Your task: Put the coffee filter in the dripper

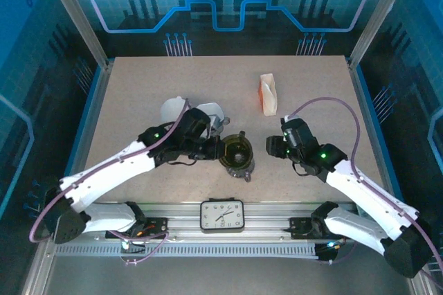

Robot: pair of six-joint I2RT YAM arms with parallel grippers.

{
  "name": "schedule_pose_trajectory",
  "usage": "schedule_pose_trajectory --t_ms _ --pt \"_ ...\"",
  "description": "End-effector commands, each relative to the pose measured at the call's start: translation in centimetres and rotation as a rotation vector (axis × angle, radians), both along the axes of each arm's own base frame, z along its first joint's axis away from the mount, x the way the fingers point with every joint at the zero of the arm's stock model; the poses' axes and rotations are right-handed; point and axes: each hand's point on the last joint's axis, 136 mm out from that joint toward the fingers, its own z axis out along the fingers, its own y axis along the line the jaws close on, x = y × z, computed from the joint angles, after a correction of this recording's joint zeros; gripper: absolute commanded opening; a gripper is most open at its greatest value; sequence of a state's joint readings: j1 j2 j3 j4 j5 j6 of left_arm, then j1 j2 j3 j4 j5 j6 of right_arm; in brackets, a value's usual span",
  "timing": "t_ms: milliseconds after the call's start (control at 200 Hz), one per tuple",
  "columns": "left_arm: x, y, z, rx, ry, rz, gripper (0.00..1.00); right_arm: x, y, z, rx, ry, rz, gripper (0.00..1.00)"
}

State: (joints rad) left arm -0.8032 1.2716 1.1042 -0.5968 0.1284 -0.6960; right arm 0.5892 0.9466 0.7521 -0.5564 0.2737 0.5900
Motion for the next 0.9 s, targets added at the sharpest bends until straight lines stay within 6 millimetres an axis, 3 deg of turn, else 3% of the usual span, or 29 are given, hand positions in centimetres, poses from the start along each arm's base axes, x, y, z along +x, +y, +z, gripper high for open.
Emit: schedule_pose_trajectory --t_ms 0,150,640,895 --pt "0.9 -1.8 0.7 -0.014 -0.006 -0.05 0.1 -1.0 -1.3 -1.0 -0.044 0.025 -0.008 0.56" --pt "1.8 -2.7 0.4 -0.01 0.025 -0.05 0.08 -1.4 -1.7 -1.3 -0.044 0.022 -0.008 0.57" --pt "3.1 -1.0 -1.9 0.089 0.069 -0.001 0.09 -1.6 -2.1 -1.7 -0.017 0.014 -0.01 0.57" --pt "3.4 -1.5 -3.0 0.091 0.098 -0.006 0.11 -1.7 -2.3 -2.0 -0.012 0.018 -0.014 0.58"
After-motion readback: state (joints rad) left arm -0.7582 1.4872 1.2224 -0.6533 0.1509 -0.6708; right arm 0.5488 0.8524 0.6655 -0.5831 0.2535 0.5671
